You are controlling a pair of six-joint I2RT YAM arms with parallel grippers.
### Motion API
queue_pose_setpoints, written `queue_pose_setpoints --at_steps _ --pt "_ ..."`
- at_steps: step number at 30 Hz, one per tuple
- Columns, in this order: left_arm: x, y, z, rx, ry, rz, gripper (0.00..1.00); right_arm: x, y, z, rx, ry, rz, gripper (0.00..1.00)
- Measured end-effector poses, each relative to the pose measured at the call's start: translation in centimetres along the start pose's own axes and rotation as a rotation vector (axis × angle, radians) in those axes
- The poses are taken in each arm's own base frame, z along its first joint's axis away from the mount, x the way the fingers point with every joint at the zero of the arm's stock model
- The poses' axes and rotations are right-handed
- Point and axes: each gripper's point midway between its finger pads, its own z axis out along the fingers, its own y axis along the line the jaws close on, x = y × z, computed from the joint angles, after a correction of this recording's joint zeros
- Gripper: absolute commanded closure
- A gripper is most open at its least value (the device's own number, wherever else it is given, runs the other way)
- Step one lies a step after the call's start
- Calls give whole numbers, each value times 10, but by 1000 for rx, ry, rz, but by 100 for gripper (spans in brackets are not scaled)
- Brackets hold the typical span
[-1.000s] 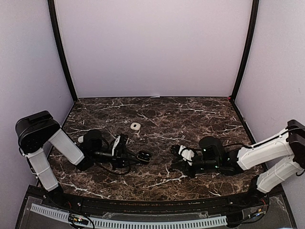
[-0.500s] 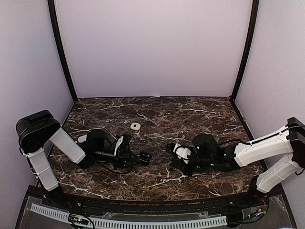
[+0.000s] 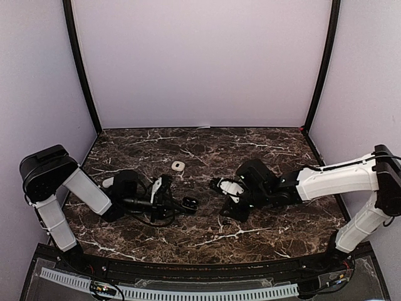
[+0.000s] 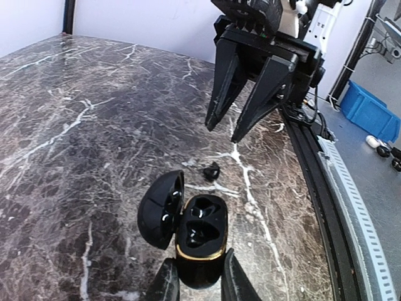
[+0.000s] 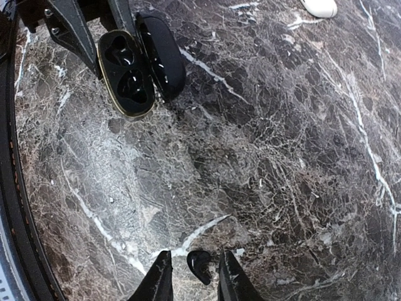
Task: Insert the wireless bluetooth earbuds into the charging case
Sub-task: Pick up the right earbud from the center of the board.
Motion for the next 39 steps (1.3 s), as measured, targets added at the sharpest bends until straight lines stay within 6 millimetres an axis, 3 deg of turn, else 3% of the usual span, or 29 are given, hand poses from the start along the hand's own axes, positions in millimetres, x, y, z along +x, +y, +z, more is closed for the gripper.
queue_pose_setpoints --at_steps 6,15,25,39 --pt "-2 14 -10 -95 -15 -4 100 -16 -2 3 3 103 72 70" --pt "-6 33 -34 -231 -63 -32 100 -23 -6 19 14 279 121 66" --pt "-13 36 -39 -264 -90 -26 100 -1 -3 33 46 470 91 65" --pt "-12 43 -45 -290 -93 -35 100 31 -3 36 72 630 27 68"
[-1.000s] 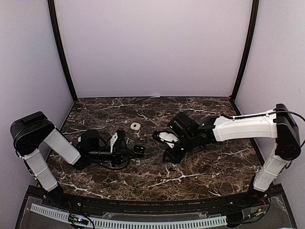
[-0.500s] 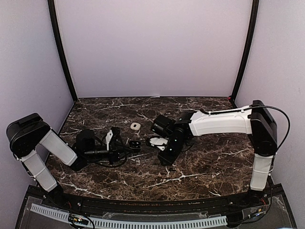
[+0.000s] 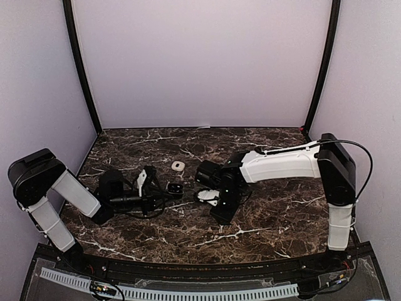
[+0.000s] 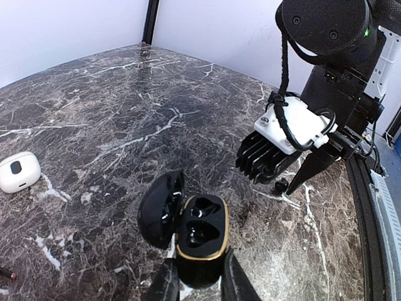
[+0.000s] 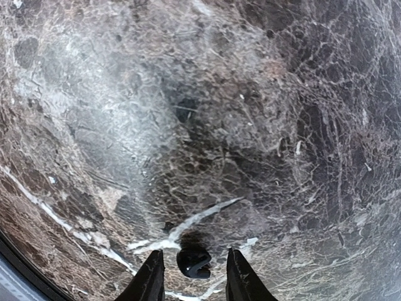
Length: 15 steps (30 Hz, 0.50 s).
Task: Insert the wireless bluetooth earbuds into the charging case
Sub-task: Pick up the right earbud from the center of the board.
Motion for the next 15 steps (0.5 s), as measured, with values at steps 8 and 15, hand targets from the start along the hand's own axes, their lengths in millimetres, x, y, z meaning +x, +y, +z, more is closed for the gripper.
queue_pose_setpoints --at_steps 8,15 --pt "0 0 0 0 0 0 100 1 3 4 -2 12 -24 70" --pt "0 0 0 0 0 0 100 7 4 13 -2 49 -35 74"
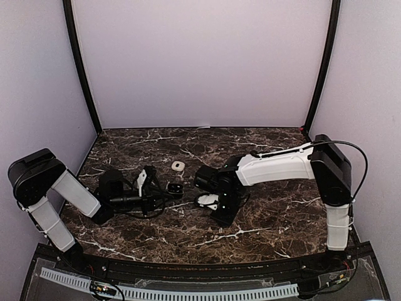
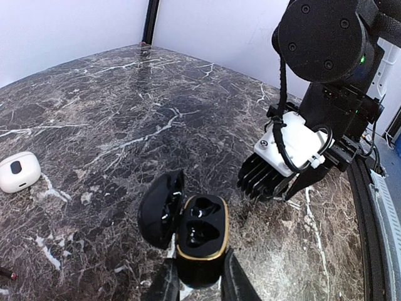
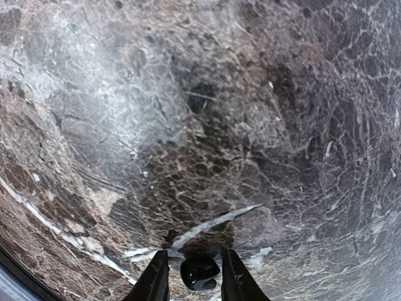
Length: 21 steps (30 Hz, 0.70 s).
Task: Insert the wireless bluetooth earbuds into the charging case
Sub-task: Pick up the right earbud from the center of the board.
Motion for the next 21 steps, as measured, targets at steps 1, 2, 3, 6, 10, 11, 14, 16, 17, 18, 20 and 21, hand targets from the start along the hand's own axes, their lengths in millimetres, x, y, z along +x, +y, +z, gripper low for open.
queue_pose_setpoints --at_steps 1,2,3,6,10,11,14,16,17,18,20,21 --pt "0 0 0 0 0 0 100 0 0 1 0 3 -1 76" --pt "0 0 0 0 0 0 100 1 0 1 0 6 -3 77" --pt "0 0 0 0 0 0 100 1 0 1 0 6 -4 78" --pt "0 0 0 0 0 0 100 1 -1 1 9 7 -6 81" --pt "0 0 0 0 0 0 100 1 -1 1 15 6 -6 84" --pt "0 0 0 0 0 0 100 0 -1 1 15 5 -6 86" --pt "0 0 0 0 0 0 100 -1 -1 0 15 -5 1 91" --pt "0 0 0 0 0 0 100 -6 -2 -2 16 -28 1 91" --pt "0 0 0 0 0 0 100 -9 -2 -4 17 -45 2 91" --pt "0 0 0 0 0 0 100 -11 -2 -7 17 -61 5 91" --pt "0 0 0 0 0 0 100 -16 -2 -14 17 -105 13 91" --pt "0 0 0 1 0 0 100 -18 -2 -18 16 -127 19 91"
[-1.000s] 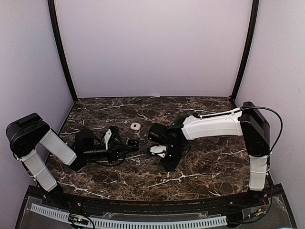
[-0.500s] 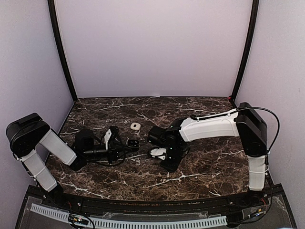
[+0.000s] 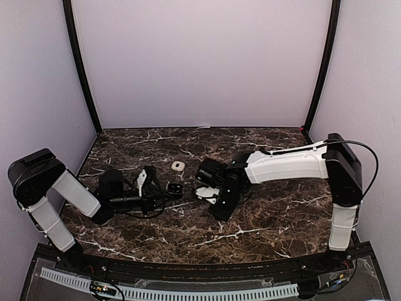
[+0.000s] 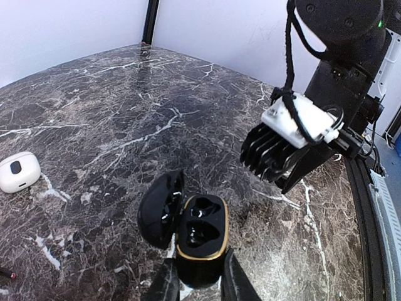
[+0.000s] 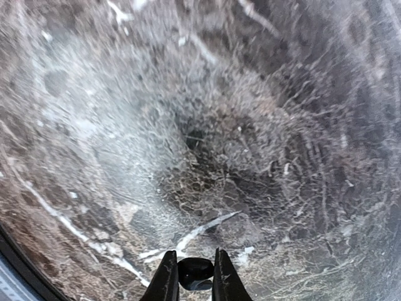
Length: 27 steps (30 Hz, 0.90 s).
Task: Insert the wireless bluetooth earbuds into the charging case
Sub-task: Pick up the right earbud from the center of the board, then insert the right earbud into the right side groove of the charging case.
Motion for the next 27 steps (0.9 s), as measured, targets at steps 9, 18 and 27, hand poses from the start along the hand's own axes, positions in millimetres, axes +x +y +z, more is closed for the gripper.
queue_pose_setpoints --at_steps 9,18,27 --pt "-1 -5 0 26 -4 3 100 -31 -7 -45 -37 -256 79 91" --pt "-9 -18 -2 106 -58 15 100 -68 9 -93 -173 -658 126 91" --pt "-21 -32 -10 157 -126 44 100 -117 41 -131 -316 -1026 98 91"
